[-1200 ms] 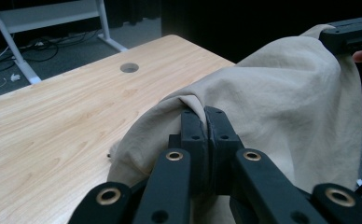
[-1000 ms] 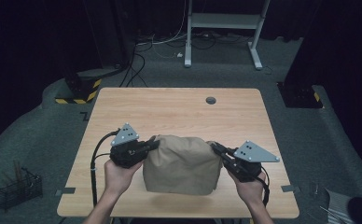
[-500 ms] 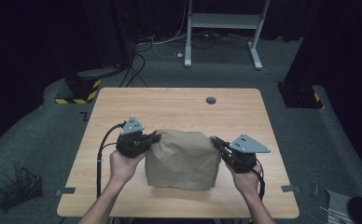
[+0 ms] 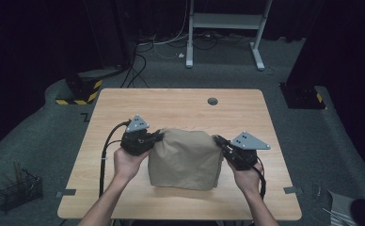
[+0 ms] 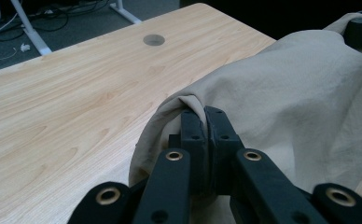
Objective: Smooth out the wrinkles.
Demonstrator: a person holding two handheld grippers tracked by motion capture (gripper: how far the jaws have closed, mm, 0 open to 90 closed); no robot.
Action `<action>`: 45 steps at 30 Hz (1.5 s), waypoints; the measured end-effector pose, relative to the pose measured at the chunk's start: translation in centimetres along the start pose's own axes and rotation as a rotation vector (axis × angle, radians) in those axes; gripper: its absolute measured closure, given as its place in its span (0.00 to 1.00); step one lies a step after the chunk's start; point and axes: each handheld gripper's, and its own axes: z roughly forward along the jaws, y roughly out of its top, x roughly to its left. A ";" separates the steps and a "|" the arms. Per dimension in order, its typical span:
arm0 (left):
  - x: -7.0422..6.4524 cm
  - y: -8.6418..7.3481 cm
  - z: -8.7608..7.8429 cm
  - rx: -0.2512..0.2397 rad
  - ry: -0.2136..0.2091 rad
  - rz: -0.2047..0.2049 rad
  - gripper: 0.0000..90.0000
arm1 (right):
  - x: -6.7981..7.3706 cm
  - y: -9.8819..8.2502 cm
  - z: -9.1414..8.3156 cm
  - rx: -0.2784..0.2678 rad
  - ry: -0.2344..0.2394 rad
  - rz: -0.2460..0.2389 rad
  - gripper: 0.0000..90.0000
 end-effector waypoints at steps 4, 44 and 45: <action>0.2 0.1 0.2 0.003 0.008 0.006 0.97 | -0.1 0.2 0.2 0.006 -0.003 -0.005 0.98; 2.0 0.0 2.3 0.016 0.029 -0.029 0.97 | -1.8 0.2 3.4 0.061 -0.005 0.057 0.98; 2.0 -0.1 2.4 0.017 0.032 -0.033 0.97 | -1.8 0.1 3.5 0.063 -0.006 0.060 0.97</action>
